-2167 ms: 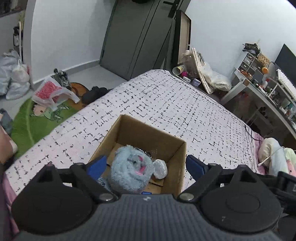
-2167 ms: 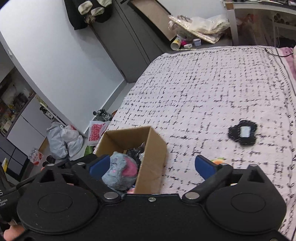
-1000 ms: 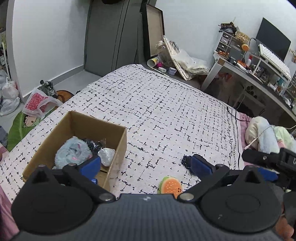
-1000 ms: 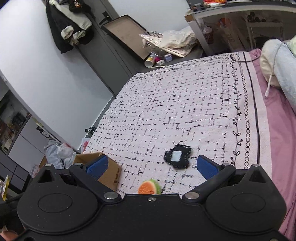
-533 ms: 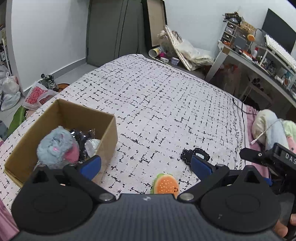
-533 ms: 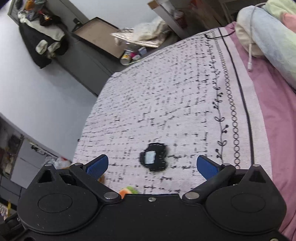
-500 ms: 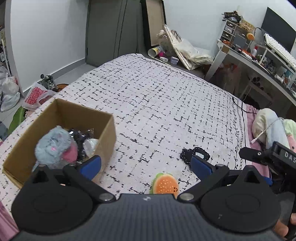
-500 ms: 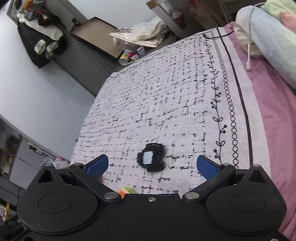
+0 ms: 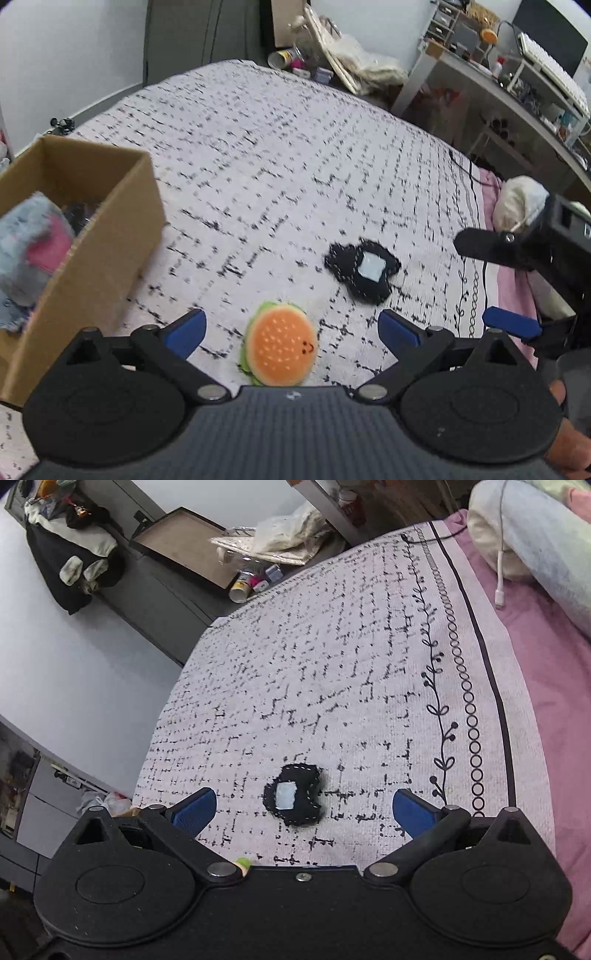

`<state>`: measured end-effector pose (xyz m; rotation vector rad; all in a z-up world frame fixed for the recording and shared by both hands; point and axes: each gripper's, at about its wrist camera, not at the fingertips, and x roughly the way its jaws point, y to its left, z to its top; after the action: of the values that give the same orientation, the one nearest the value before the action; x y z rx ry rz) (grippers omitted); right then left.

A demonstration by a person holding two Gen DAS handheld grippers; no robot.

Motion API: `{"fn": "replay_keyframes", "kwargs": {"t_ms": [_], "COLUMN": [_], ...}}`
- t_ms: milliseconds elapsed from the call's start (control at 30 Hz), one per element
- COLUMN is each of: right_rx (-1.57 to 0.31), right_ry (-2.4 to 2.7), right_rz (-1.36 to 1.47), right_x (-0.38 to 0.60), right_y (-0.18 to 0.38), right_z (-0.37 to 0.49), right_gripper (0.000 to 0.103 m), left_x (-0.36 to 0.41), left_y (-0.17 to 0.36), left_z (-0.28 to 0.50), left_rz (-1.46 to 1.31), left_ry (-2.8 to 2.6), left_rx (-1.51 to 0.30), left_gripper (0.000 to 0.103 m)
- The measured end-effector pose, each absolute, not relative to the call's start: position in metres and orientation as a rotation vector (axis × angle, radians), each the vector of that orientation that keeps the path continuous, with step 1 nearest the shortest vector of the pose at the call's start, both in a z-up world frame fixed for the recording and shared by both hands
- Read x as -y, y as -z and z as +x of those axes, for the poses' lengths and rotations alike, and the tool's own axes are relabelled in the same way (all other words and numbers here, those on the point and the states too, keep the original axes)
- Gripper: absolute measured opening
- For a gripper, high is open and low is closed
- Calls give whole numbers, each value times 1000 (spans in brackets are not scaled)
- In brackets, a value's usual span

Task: Organize soft objects
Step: 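Close left gripper on the burger plush while right gripper closes on the black cushion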

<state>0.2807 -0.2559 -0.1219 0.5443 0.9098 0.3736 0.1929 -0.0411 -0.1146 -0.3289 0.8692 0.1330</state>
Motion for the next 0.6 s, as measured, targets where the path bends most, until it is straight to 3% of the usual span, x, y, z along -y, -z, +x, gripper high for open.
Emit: {"fn": "replay_keyframes", "kwargs": {"t_ms": [267, 400, 500, 600], "right_rx": [-922, -925, -921, -917], "right_ry": [-356, -350, -341, -337], "right_rz": [550, 541, 538, 531], "right_x": [250, 245, 242, 239], "right_y": [132, 137, 139, 143], "right_z": [286, 288, 290, 290], "right_gripper": [103, 103, 103, 103], "left_x": [49, 44, 38, 29], "left_y": [144, 156, 156, 154], "left_z": [206, 211, 210, 209], "left_rz": [-332, -370, -368, -418], "left_ry": [-117, -110, -123, -116], "left_rx": [-930, -975, -952, -935], "left_gripper": [91, 71, 45, 40]}}
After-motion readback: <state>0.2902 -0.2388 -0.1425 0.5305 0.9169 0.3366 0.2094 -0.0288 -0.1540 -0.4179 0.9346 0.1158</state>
